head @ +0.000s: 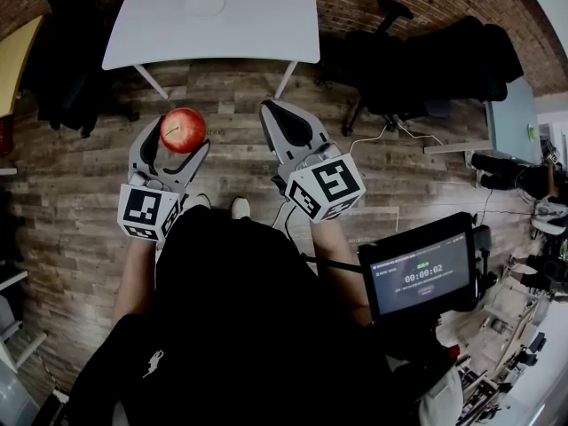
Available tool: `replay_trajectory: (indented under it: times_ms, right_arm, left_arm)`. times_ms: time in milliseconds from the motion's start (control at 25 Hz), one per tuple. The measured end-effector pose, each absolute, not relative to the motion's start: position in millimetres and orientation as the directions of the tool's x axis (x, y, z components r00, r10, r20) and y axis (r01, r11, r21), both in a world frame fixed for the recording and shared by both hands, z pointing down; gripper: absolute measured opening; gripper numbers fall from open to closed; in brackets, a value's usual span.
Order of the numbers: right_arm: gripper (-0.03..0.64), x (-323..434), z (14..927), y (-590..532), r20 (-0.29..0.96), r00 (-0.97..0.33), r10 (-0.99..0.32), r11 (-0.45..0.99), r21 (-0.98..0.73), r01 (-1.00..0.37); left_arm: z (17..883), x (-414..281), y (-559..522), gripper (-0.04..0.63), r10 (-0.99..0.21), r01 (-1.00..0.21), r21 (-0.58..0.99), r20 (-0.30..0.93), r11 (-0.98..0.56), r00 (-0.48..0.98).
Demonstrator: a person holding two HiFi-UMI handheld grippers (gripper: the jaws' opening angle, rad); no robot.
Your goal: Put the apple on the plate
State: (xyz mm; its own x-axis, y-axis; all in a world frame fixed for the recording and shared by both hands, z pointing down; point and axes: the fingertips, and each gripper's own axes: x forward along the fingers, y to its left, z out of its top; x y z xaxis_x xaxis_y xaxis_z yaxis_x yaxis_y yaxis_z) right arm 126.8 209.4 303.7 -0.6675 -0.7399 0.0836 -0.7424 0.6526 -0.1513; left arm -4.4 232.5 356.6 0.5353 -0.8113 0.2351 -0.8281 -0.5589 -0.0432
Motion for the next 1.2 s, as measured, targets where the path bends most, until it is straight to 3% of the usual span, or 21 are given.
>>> replay_trajectory:
  times_ms: [1200]
  right_arm:
    - [0.003, 90.4, 298.9, 183.5, 0.107, -0.664, -0.74, 0.648, -0.149, -0.747]
  left_arm:
    - [357.2, -36.4, 200.9, 0.394, -0.792, -0.811, -0.026, 0.236, -0.584, 0.563]
